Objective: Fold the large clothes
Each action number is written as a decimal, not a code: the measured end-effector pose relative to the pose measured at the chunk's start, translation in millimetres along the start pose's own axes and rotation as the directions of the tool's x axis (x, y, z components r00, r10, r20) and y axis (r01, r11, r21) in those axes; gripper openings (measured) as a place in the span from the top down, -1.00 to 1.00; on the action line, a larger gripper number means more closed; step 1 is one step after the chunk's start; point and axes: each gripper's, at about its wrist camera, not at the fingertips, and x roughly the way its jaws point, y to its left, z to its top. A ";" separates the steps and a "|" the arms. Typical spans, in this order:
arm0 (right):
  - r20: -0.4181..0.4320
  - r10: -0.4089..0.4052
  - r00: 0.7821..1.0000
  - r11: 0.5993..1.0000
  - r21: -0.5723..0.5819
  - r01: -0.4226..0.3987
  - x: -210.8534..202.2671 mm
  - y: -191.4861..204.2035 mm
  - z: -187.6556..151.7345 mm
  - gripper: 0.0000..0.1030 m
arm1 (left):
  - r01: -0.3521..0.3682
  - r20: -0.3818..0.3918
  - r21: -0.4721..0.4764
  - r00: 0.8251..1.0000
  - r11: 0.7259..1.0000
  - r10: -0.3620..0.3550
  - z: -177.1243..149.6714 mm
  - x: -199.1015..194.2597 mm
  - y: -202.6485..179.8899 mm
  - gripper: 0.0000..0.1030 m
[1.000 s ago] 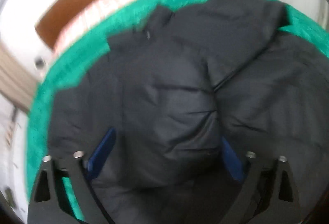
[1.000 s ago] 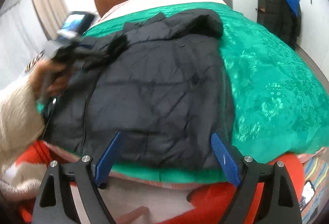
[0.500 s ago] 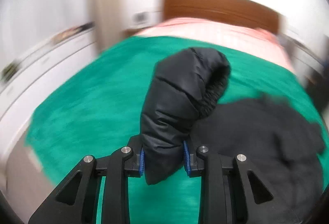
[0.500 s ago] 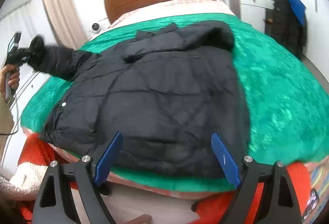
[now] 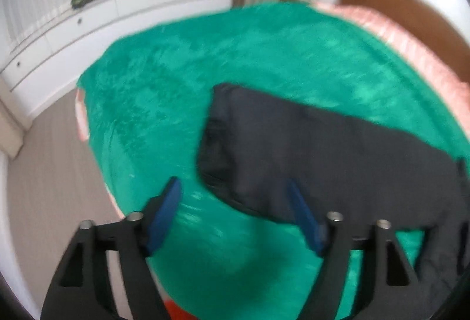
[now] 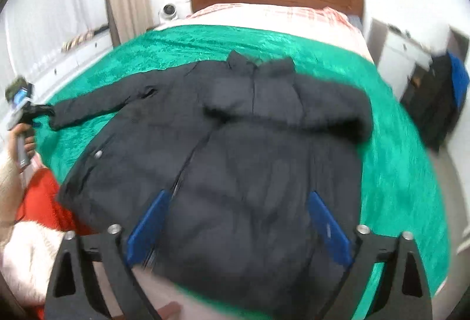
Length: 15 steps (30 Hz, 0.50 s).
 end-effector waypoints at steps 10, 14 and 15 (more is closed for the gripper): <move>-0.105 -0.181 0.978 0.898 -0.424 0.121 222.2 66.9 101.4 -0.86 | 0.061 0.061 0.306 0.995 0.950 -0.084 -97.9 -4.1 -92.6 -0.79; -0.124 -0.216 0.969 0.925 -0.342 0.162 250.8 51.2 106.0 0.04 | 0.091 0.008 0.280 0.995 0.956 -0.098 -88.8 3.6 -92.5 -0.79; -0.085 -0.224 0.971 0.941 -0.278 0.193 235.9 39.7 111.9 0.38 | 0.092 -0.002 0.272 0.995 0.958 -0.095 -87.0 6.2 -91.8 -0.79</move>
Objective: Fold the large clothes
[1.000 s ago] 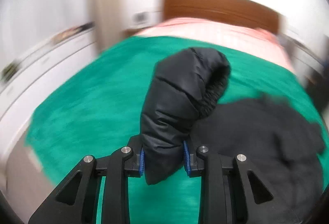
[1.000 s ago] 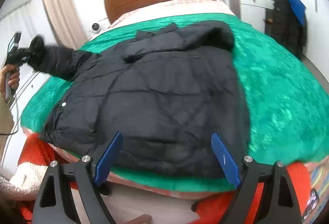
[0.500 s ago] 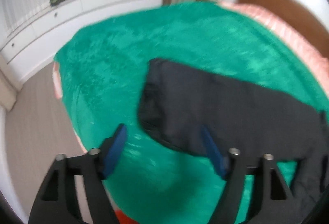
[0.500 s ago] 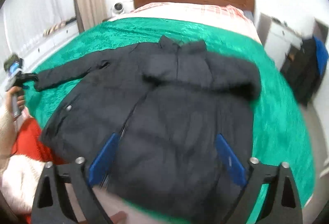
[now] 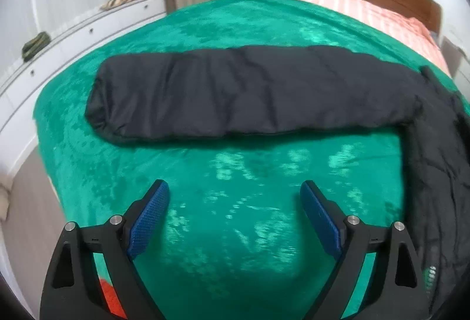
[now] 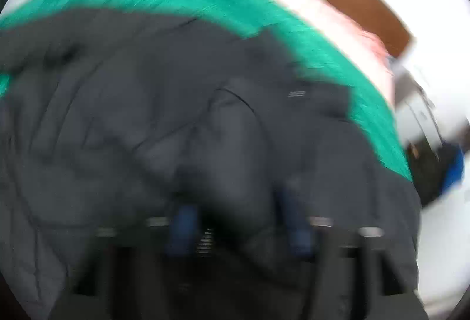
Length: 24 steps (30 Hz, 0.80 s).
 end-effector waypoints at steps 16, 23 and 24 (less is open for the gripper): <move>-0.146 -0.415 0.898 0.456 0.820 0.344 -189.6 -393.6 -289.4 0.67 | -0.063 0.009 0.051 0.998 0.997 0.062 -9.1 12.8 -19.6 -0.80; -0.397 -0.192 0.897 0.232 0.870 0.435 -122.9 -358.0 -428.4 -0.04 | -0.098 0.009 0.062 0.995 0.993 0.098 -12.2 17.0 -20.7 -0.98; -0.387 -0.189 0.903 0.207 0.883 0.422 -120.4 -354.8 -440.4 -0.19 | -0.098 0.005 0.058 0.995 0.994 0.098 -12.3 18.2 -19.5 -0.99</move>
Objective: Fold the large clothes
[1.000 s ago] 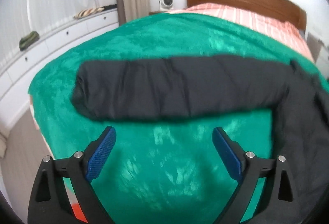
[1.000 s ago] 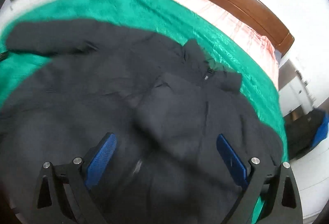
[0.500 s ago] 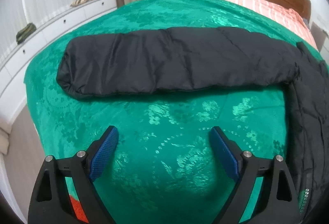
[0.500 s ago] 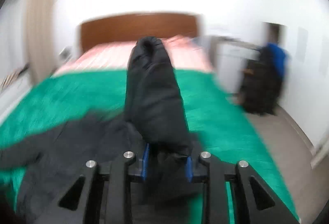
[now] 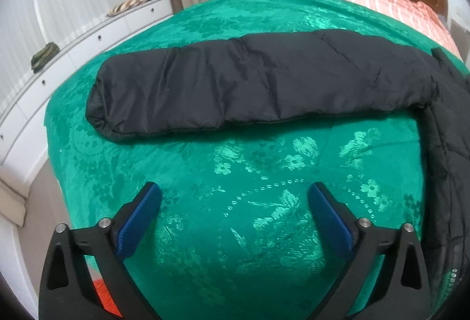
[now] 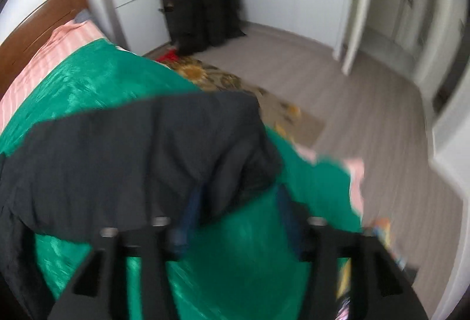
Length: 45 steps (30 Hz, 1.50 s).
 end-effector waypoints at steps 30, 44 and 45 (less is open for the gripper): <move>0.231 0.382 0.895 0.895 -0.335 -0.296 -89.1 102.2 -148.7 -0.77 | 0.192 0.018 0.081 0.981 0.978 -0.194 63.5 57.3 -34.1 -0.99; 0.219 0.384 0.897 0.883 -0.372 -0.287 -85.2 112.4 -153.2 -0.77 | 0.207 0.014 0.071 0.978 0.976 -0.208 65.9 59.7 -30.8 -0.99; 0.220 0.382 0.898 0.879 -0.386 -0.280 -86.4 115.0 -155.1 -0.77 | 0.207 0.014 0.070 0.978 0.976 -0.209 65.9 59.7 -30.7 -0.99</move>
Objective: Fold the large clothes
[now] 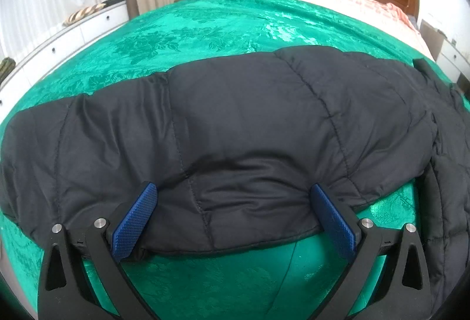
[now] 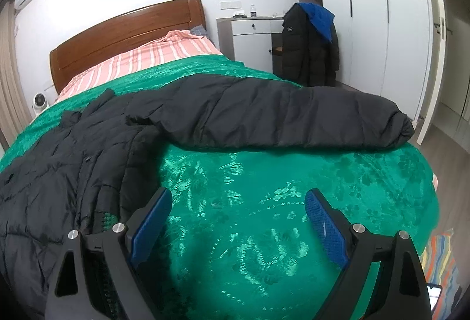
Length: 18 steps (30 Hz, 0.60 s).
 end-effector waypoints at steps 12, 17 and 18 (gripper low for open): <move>-0.017 0.006 1.000 0.999 -0.033 -0.006 5.7 6.6 -2.4 -0.77 | 0.000 0.000 0.000 1.000 1.000 0.000 0.0 -0.1 -0.2 -0.99; -0.012 0.009 1.000 0.999 -0.034 -0.009 4.3 6.1 -3.2 -0.77 | 0.000 0.000 0.000 1.000 1.000 0.000 0.0 -0.2 -0.2 -0.99; -0.013 0.010 1.000 0.999 -0.033 -0.010 4.3 5.9 -3.3 -0.77 | 0.000 0.000 0.000 1.000 1.000 0.000 0.0 -0.2 -0.2 -0.99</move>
